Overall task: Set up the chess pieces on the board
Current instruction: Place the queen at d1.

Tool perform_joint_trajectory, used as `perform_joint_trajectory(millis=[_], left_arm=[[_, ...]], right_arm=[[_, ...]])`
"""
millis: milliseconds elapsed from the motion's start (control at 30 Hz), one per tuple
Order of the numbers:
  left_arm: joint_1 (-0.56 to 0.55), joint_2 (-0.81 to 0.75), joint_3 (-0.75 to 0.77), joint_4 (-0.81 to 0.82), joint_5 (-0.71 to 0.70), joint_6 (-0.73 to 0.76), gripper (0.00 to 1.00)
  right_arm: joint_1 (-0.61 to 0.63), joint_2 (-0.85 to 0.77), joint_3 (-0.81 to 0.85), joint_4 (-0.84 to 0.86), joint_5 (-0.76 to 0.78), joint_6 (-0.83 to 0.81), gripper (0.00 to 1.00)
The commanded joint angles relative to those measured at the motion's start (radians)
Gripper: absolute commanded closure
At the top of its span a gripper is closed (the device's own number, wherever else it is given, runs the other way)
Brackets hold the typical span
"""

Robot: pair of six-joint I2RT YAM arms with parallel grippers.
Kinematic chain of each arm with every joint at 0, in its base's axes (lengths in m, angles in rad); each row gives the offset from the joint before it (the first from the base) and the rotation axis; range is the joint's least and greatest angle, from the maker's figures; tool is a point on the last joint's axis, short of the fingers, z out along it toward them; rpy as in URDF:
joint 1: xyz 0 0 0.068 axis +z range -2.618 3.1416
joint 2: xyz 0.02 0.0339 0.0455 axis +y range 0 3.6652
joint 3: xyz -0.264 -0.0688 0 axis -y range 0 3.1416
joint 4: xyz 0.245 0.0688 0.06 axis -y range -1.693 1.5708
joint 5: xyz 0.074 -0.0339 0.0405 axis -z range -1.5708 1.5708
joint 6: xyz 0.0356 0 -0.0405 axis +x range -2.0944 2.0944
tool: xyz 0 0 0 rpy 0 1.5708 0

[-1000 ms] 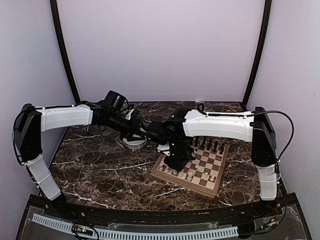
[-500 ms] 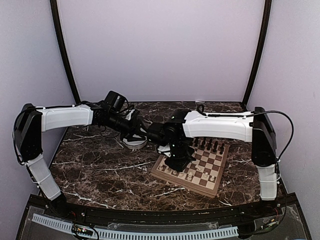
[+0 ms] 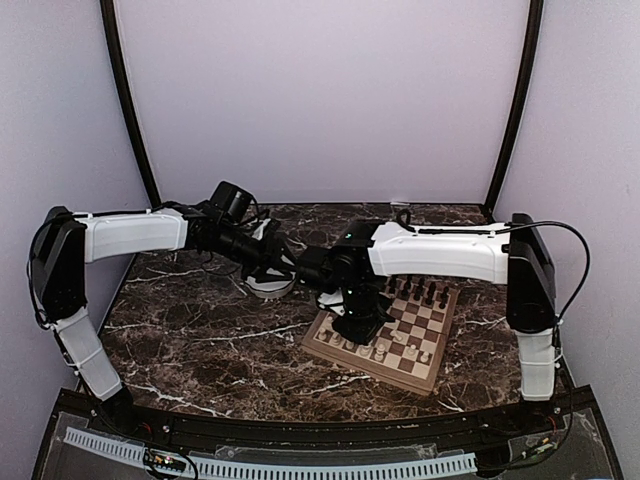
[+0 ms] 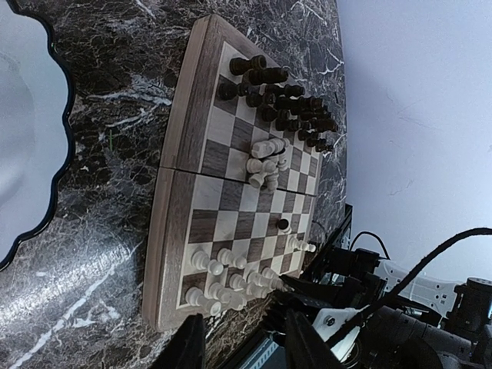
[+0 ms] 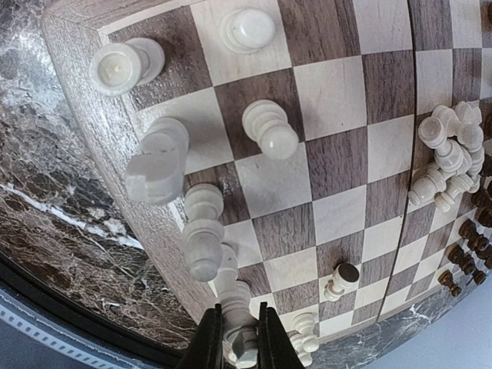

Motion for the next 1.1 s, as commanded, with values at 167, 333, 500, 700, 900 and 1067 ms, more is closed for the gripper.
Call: perform_joint_trajectory(millis=[167,333,500,700,900,1067], left_arm=[[0.005,0.003,0.028,-0.005,0.016,0.006,0.62],[0.005,0.002,0.026,-0.007,0.014,0.004,0.62],[0.005,0.005,0.026,-0.003,0.015,0.003,0.62],[0.005,0.002,0.046,-0.014,0.010,0.015,0.62],[0.005,-0.031,0.072,-0.023,-0.016,0.068,0.63],[0.005,-0.067,0.092,-0.047,-0.055,0.117,0.62]], right_arm=[[0.003,0.003,0.022,0.000,0.011,0.003,0.79],[0.003,-0.006,0.029,0.000,0.008,0.006,0.71],[0.000,-0.021,0.041,-0.004,-0.017,0.011,0.70],[-0.038,-0.094,0.056,0.013,-0.052,0.022,0.69],[-0.151,-0.244,-0.124,0.129,-0.054,0.052,0.71],[-0.197,-0.270,-0.247,0.191,-0.031,0.034,0.76]])
